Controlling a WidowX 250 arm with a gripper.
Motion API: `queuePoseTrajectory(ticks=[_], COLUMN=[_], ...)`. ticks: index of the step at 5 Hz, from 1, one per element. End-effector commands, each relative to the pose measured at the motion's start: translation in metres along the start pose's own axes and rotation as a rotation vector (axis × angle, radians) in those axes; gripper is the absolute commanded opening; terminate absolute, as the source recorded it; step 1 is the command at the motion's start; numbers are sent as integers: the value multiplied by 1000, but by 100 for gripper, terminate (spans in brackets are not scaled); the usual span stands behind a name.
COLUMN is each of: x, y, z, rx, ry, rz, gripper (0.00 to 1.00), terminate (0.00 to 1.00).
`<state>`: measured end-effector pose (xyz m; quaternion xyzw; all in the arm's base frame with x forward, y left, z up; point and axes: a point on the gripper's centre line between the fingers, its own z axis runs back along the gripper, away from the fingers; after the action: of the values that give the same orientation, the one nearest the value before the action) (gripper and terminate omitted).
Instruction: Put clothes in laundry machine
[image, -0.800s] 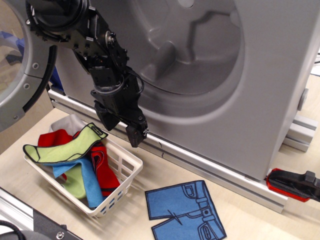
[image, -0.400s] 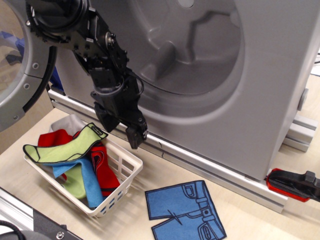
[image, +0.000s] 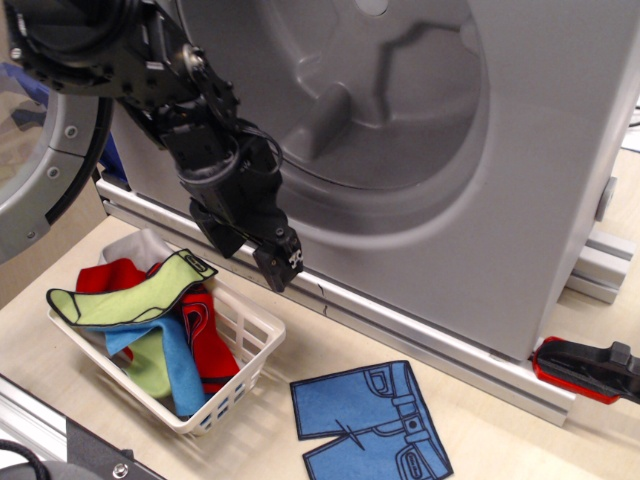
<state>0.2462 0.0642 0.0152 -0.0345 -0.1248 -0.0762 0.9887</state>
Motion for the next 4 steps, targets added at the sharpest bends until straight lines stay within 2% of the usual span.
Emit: queuePoseTrajectory(ticks=[1, 2, 3, 4], x=[-15, -39, -55, -63], y=[9, 22, 38, 53], z=[44, 37, 34, 25], rx=[34, 79, 81, 74], ry=[-22, 35, 70, 125], rz=[20, 46, 134, 155], gripper=[100, 100, 100, 100], terminate=[0, 0, 0, 0])
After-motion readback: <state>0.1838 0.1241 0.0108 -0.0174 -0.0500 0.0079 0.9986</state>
